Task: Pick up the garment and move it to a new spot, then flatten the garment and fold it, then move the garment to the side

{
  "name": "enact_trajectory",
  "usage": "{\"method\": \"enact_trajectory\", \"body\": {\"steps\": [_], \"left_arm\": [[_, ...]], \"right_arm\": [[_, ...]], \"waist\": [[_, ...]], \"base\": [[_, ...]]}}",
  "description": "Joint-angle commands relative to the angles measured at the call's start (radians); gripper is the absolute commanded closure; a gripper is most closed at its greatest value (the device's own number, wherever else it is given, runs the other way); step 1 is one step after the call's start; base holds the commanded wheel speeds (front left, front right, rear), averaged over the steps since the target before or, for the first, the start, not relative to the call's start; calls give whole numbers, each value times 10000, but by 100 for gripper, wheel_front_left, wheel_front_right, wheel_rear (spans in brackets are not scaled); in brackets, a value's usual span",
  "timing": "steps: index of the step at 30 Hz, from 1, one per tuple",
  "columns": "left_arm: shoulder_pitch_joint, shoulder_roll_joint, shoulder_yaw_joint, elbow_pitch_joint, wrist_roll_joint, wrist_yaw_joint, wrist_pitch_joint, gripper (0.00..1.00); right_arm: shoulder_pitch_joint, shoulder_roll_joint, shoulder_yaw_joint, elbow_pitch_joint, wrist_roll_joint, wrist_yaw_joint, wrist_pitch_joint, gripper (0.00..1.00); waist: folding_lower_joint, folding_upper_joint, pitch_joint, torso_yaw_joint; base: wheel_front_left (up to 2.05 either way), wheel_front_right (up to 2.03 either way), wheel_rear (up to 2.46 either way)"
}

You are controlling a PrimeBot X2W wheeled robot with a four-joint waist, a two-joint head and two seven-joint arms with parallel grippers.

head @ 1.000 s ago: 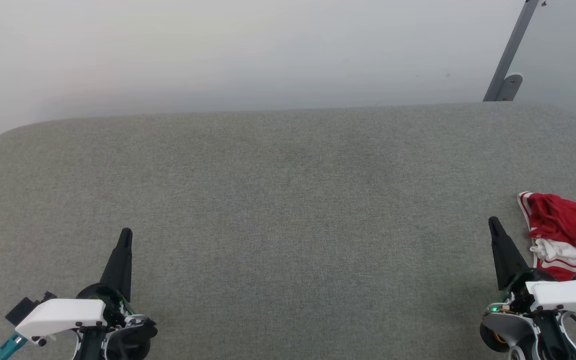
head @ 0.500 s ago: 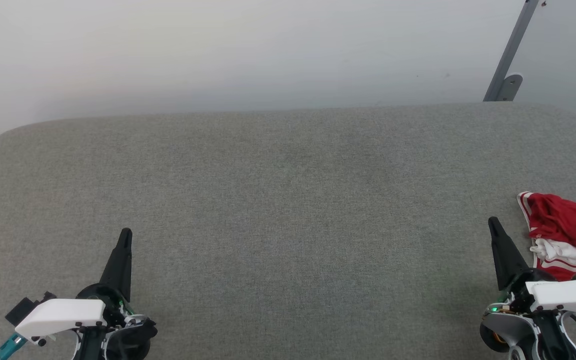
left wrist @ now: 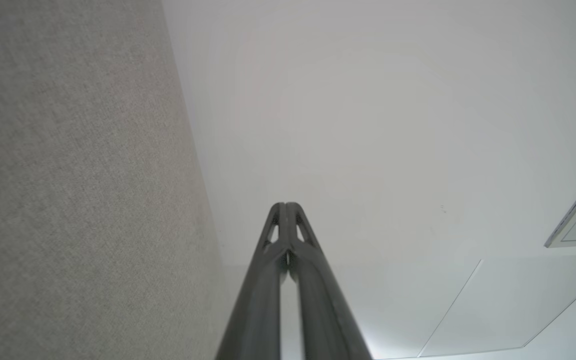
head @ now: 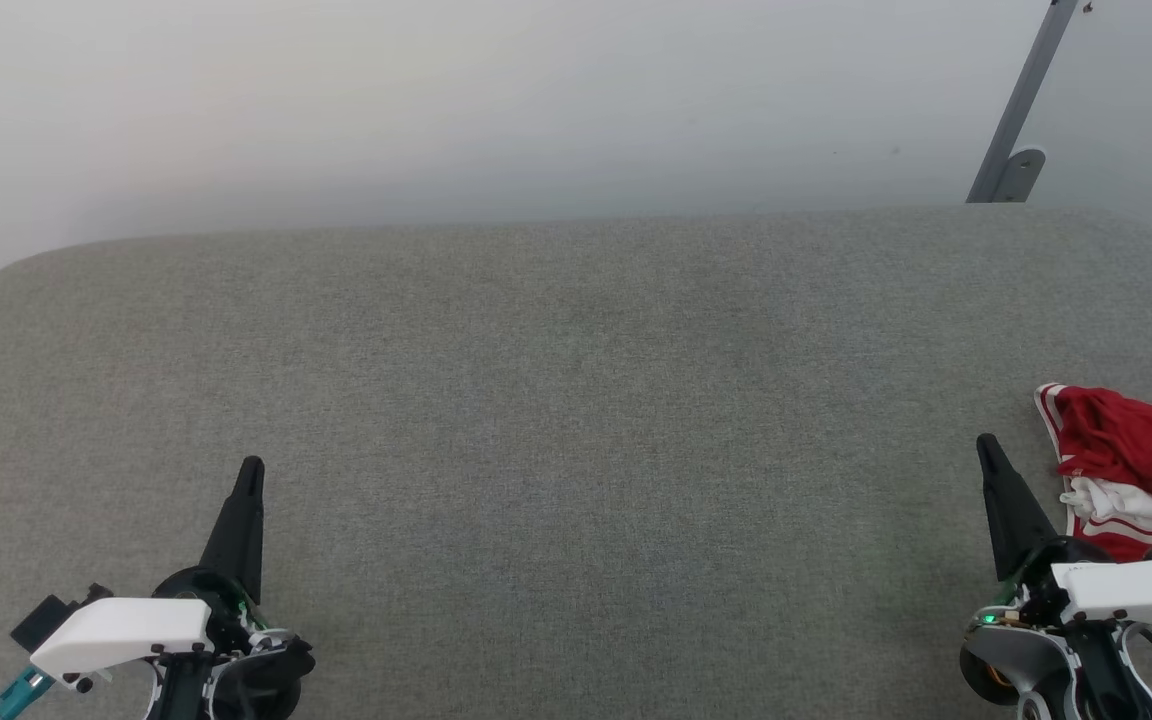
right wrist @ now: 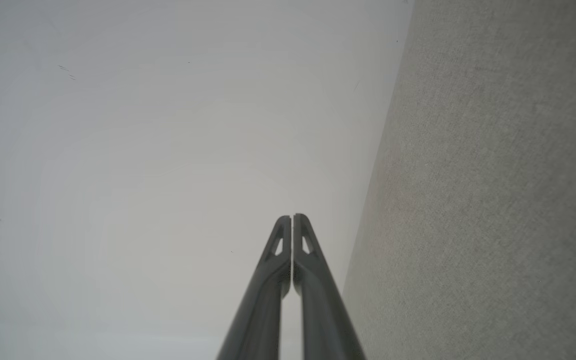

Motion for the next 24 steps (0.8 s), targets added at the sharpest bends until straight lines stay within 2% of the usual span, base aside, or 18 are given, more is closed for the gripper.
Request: {"method": "enact_trajectory", "body": {"steps": [1, 24], "left_arm": [[-120, -14, 41, 5, 31, 22, 63, 100], [-123, -28, 57, 6, 49, 22, 65, 100]], "right_arm": [[-90, 44, -20, 16, -26, 0, 36, 100], [-93, 56, -42, 16, -47, 0, 53, 100]], "waist": [[0, 0, 0, 0], [0, 0, 0, 0]], "base": [[0, 0, 0], [0, 0, 0]]}}
